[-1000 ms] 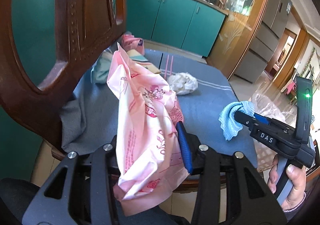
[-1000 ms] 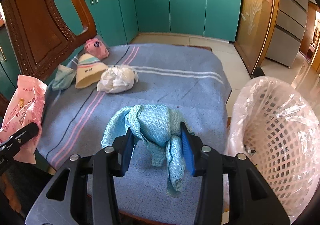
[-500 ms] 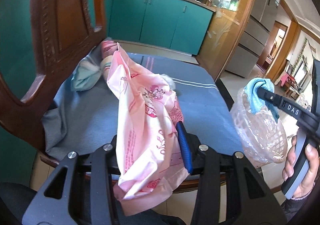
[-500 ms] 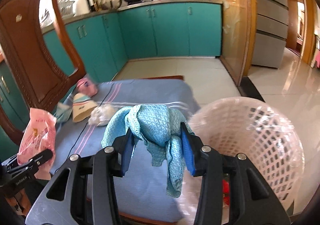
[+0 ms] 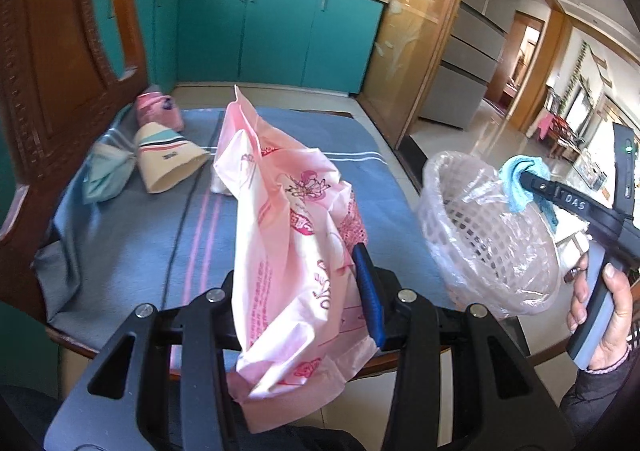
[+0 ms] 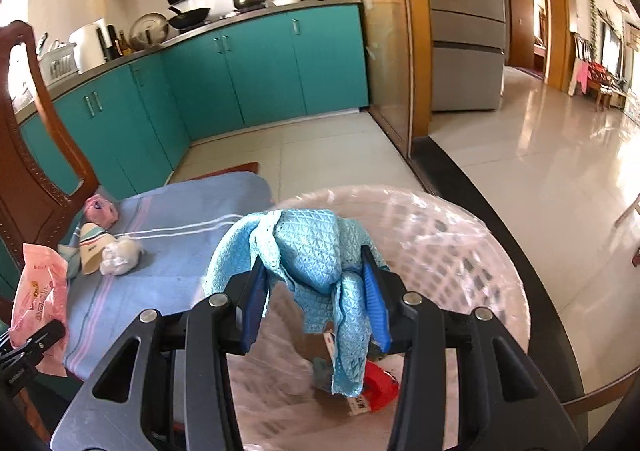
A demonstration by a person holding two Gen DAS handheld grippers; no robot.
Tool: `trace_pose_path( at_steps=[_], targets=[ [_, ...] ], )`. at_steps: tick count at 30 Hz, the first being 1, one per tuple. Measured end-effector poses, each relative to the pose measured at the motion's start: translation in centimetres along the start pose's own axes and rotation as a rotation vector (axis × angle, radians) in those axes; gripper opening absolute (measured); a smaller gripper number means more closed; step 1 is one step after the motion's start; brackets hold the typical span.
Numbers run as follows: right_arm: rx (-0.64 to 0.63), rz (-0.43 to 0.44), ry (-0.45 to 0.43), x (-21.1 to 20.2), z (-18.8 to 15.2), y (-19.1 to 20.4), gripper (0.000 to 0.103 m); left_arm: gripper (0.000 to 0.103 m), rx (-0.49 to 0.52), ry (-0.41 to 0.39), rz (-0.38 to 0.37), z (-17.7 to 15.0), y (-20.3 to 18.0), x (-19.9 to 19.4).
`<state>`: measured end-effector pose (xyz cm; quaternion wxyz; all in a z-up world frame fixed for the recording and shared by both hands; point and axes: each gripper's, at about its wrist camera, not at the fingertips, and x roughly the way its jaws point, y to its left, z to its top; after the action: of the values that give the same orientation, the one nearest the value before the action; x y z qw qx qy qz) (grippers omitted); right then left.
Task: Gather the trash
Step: 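Open the right gripper over the basket while the left gripper releases the pink bag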
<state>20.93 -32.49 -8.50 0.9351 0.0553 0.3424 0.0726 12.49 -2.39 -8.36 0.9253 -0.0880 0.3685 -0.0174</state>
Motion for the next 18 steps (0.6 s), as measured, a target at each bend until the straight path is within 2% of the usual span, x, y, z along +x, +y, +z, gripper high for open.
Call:
trace_pose_path(
  at_steps=[2,6,7,10,17,18],
  targets=[
    [0.002,-0.012,0.015,0.5,-0.3,-0.5,0.044,0.044,0.021,0.004,-0.013,0.2,-1.1,0.3],
    [-0.033,-0.067,0.115,3.1,-1.4,-1.1,0.044,0.044,0.045,0.008,-0.045,0.7,-2.7,0.6],
    [-0.017,-0.069,0.153,3.9,-1.8,-1.5,0.044,0.044,0.051,0.010,-0.055,0.8,-3.2,0.7],
    [0.004,-0.045,0.180,4.6,-2.3,-2.2,0.045,0.044,0.070,0.026,-0.090,1.3,-4.6,1.4],
    [0.067,-0.075,0.143,3.3,-1.8,-4.5,0.075,0.044,0.156,0.059,-0.222,2.5,-9.9,3.2],
    [0.083,-0.081,0.131,2.9,-1.7,-5.1,0.076,0.044,0.178,0.068,-0.250,2.6,-11.1,3.6]
  ],
)
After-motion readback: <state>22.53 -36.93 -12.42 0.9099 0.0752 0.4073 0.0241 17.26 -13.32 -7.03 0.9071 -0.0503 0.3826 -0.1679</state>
